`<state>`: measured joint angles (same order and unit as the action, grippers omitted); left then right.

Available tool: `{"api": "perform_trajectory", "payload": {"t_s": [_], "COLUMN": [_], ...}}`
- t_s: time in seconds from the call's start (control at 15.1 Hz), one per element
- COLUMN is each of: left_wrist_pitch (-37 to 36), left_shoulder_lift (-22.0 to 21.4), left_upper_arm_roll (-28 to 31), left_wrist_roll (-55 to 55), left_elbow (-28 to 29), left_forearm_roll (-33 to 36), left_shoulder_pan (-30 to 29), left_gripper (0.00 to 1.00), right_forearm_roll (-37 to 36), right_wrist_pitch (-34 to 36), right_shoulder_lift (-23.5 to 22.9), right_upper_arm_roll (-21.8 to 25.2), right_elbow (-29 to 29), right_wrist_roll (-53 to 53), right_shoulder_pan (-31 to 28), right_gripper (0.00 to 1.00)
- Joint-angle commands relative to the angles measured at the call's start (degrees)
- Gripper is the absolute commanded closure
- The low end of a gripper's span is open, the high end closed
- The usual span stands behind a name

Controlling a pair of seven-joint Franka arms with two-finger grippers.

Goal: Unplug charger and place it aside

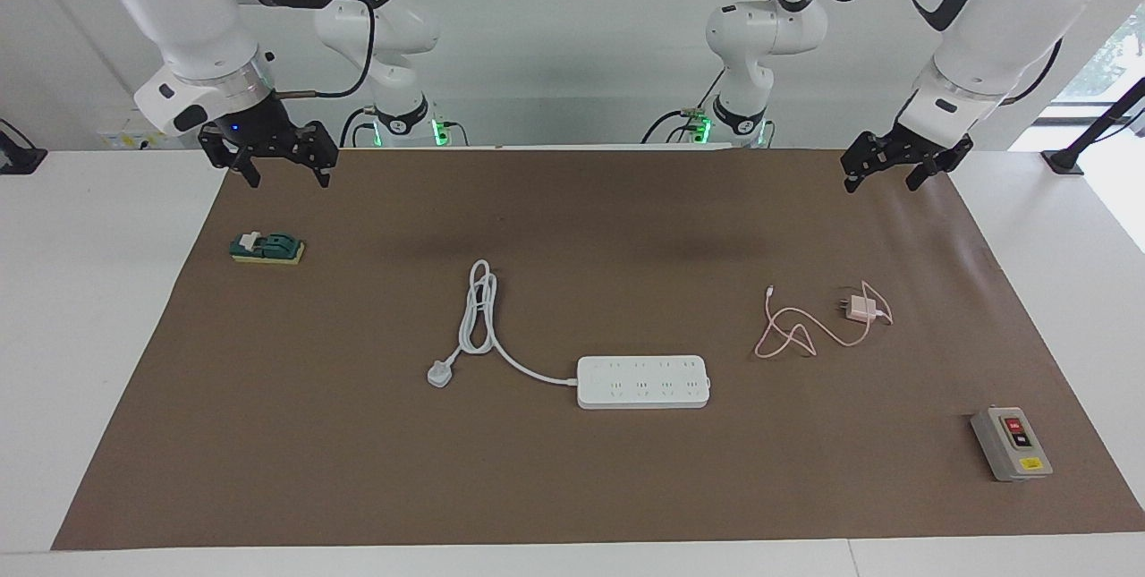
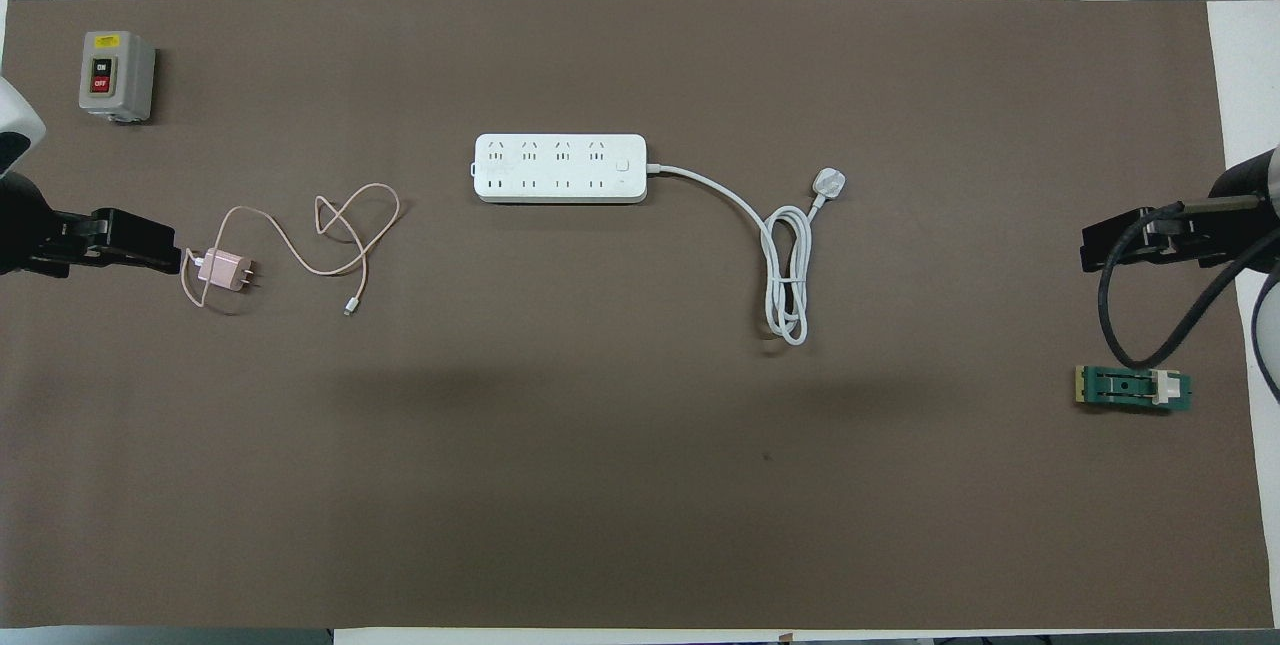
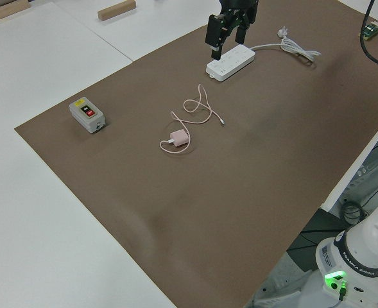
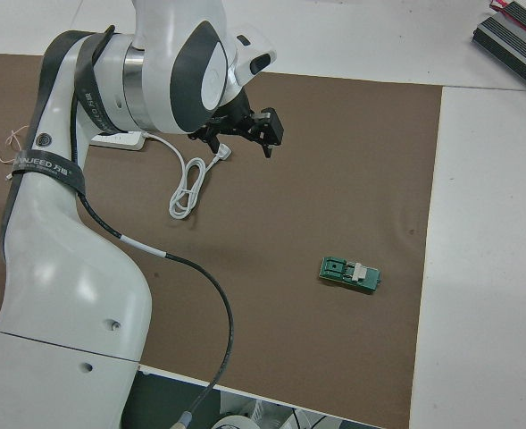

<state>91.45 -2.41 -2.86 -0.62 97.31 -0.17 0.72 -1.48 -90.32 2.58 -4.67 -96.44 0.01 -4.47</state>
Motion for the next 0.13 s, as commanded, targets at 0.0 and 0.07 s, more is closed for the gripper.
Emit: {"api": "perform_trajectory", "payload": {"t_s": [0.0,0.07], "left_wrist_pitch": [0.6,0.6], "left_shoulder_lift": [-0.3,-0.3], "left_upper_arm_roll": [-0.1,0.0], "left_wrist_roll": [0.3,0.4], "left_elbow": [0.6,0.7], "left_forearm_roll": [0.4,0.4], "left_shoulder_pan": [-0.2,-0.2], "left_gripper": [0.00,0.00], "right_forearm_roll": [-0.5,-0.5], "right_wrist_pitch": [0.3,0.3], "right_shoulder_lift": [1.5,1.5], "right_upper_arm_roll": [-0.2,-0.2], "right_elbow": [-1.5,-1.5], "right_wrist_roll": [0.5,0.5], "right_shoulder_pan": [-0.4,-0.5], "right_gripper": [0.00,0.00]}}
